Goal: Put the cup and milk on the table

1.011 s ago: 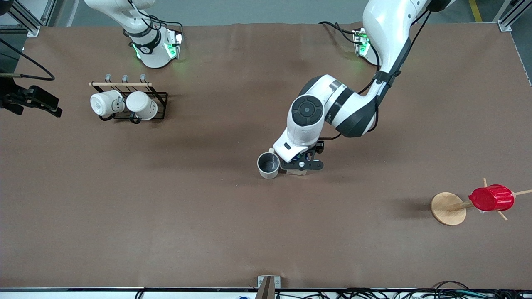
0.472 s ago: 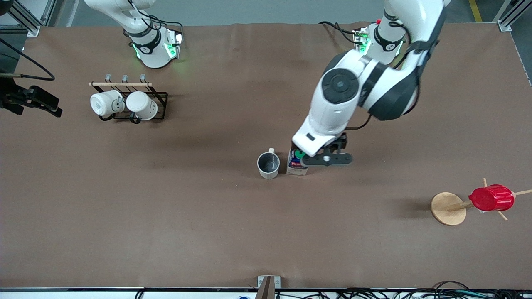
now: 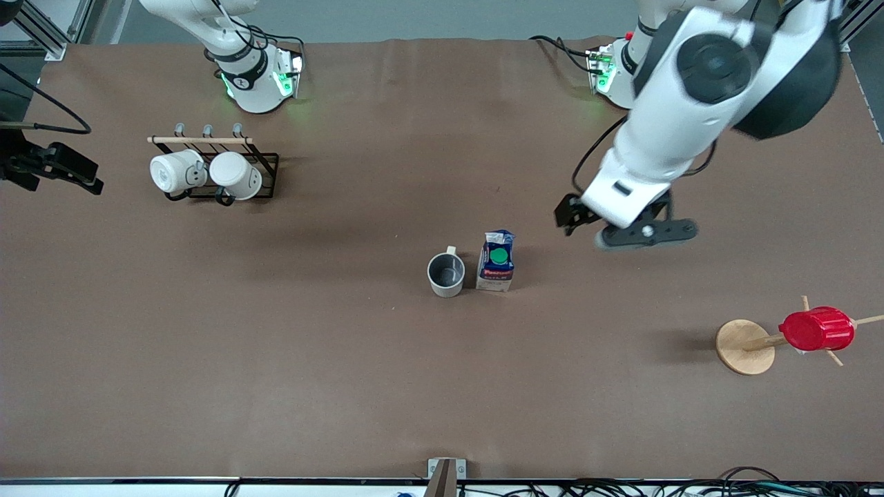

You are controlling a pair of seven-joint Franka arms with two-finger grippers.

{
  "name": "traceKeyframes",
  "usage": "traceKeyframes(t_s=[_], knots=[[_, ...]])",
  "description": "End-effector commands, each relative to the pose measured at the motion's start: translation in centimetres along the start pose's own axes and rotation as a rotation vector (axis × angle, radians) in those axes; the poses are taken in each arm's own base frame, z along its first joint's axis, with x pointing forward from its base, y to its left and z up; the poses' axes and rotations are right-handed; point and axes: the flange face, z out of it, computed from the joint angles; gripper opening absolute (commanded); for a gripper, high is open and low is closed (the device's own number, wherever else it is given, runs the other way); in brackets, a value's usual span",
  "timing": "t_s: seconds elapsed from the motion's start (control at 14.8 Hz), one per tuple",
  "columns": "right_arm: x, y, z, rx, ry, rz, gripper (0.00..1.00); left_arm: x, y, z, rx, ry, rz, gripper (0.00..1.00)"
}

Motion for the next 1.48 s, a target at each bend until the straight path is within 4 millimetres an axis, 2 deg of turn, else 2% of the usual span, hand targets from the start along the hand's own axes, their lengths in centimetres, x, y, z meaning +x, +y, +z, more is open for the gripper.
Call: traceKeyframes(t_s=[0.0, 0.2, 0.47, 0.67, 0.94, 1.21, 1.42], knots=[[-0.5, 0.3, -0.1, 0.018, -0.001, 0.001, 1.00, -0.5, -4.4, -2.5, -0.030, -0.018, 0.024, 1.00], [-0.5, 0.3, -0.1, 0.018, -0.001, 0.001, 1.00, -0.3, -8.1, -4.6, -0.044, -0.020, 0.054, 1.00], [-0.5, 0.3, -0.1, 0.018, -0.001, 0.000, 1.00, -0.1, -10.6, -5.3, -0.059, -0.035, 0.078, 1.00], [-0.5, 0.2, -0.1, 0.020, -0.001, 0.001, 1.00, 0.4, -13.7, -6.0, -0.057, -0.021, 0.100, 1.00], [-0.5, 0.2, -0.1, 0.020, -0.001, 0.001, 1.00, -0.1, -15.2, -7.4, -0.020, 0.015, 0.115, 1.00], [-0.5, 0.3, -0.1, 0.020, -0.001, 0.003, 1.00, -2.7, -18.1, -8.4, -0.015, 0.029, 0.126, 1.00], [-0.5, 0.3, -0.1, 0.020, -0.001, 0.003, 1.00, -2.7, -18.3, -8.0, 0.012, 0.022, 0.123, 1.00]])
